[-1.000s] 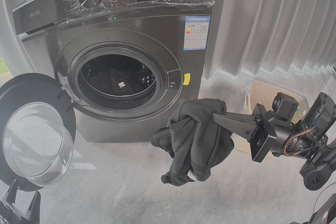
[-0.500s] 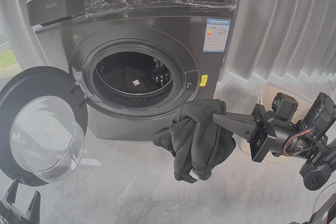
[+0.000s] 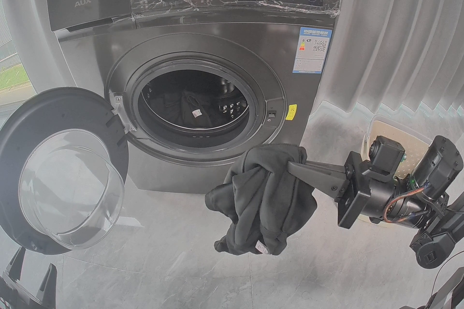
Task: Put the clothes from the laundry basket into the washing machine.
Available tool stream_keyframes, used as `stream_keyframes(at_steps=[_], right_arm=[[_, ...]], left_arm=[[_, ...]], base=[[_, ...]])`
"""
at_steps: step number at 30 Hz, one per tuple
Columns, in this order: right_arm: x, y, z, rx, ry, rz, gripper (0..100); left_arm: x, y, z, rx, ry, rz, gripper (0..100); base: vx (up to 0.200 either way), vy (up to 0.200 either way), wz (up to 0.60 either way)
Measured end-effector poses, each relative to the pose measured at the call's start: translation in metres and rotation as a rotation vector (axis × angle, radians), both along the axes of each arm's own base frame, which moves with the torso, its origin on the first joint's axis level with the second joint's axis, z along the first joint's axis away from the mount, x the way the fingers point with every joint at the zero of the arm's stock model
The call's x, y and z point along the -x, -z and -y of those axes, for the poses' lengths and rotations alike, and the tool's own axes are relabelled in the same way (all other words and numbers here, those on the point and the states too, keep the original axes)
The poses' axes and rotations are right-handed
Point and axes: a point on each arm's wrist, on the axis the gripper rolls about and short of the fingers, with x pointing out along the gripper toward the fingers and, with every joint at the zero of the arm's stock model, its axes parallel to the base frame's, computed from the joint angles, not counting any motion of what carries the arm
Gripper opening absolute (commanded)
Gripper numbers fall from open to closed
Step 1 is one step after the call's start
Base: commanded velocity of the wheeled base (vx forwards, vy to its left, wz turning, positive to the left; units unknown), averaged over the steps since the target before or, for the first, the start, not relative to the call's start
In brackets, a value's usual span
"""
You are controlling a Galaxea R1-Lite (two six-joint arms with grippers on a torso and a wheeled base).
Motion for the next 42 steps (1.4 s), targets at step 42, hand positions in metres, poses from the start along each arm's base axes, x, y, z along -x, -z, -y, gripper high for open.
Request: stream_keyframes(at_steps=[42], right_arm=[[-0.017, -0.017, -0.053, -0.150, 0.004, -0.057, 0]], left_arm=[[-0.121, -0.086, 0.032, -0.056, 0.698, -0.251, 100]], base=[[0.000, 0.000, 0.00]])
